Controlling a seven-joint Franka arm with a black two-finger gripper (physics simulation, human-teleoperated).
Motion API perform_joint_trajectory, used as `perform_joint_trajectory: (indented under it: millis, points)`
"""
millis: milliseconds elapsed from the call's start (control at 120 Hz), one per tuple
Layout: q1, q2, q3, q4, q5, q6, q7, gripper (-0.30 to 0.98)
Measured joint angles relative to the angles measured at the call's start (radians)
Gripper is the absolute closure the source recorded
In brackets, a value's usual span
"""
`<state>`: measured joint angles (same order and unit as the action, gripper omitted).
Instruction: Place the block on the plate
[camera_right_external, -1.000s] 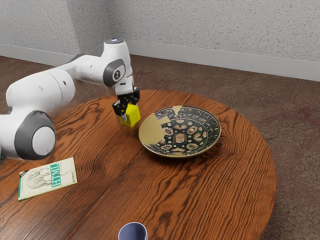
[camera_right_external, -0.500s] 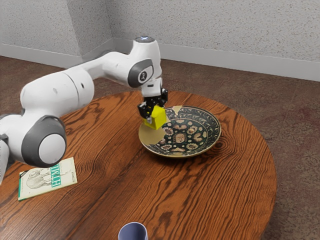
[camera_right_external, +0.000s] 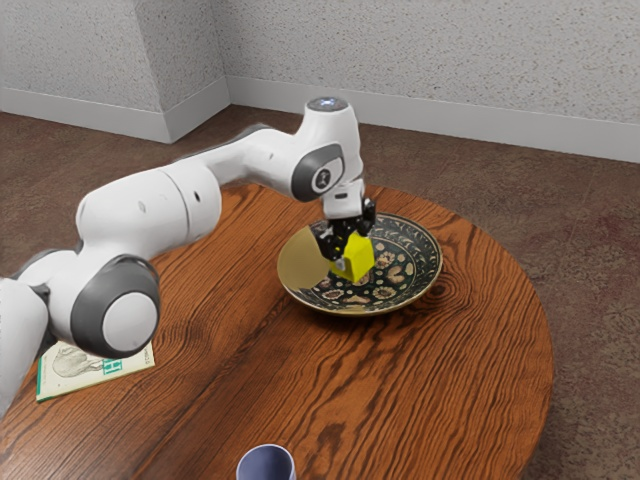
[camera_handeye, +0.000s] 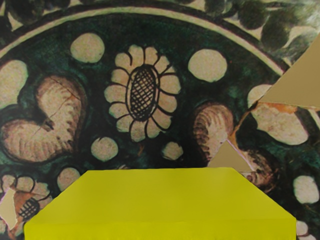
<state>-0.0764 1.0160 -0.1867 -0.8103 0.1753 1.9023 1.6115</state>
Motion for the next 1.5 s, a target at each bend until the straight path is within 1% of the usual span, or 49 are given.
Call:
perform_joint_trajectory:
  millis: [133,308,483,833,983,1067,1167,1300,1500]
  points:
    - [0.003,0.011,-0.003,0.006,0.005,-0.003,-0.012,0.26]
    - [0.002,0.009,-0.002,0.008,0.022,-0.012,-0.026,0.13]
    - [0.004,-0.006,0.000,0.008,0.034,-0.032,-0.038,0.06]
    - [0.003,-0.088,-0.002,-0.006,0.046,-0.078,-0.079,0.01]
    - [-0.002,-0.157,0.002,-0.054,0.047,-0.088,-0.123,0.01]
    - [0.004,-0.190,0.001,-0.078,0.044,-0.092,-0.173,0.00]
    - [0.015,-0.222,0.002,-0.103,0.037,-0.098,-0.274,0.00]
    - [0.023,-0.275,0.007,-0.141,0.035,-0.134,-0.449,0.00]
    - [0.061,-0.414,0.028,-0.256,0.035,-0.198,-0.724,0.00]
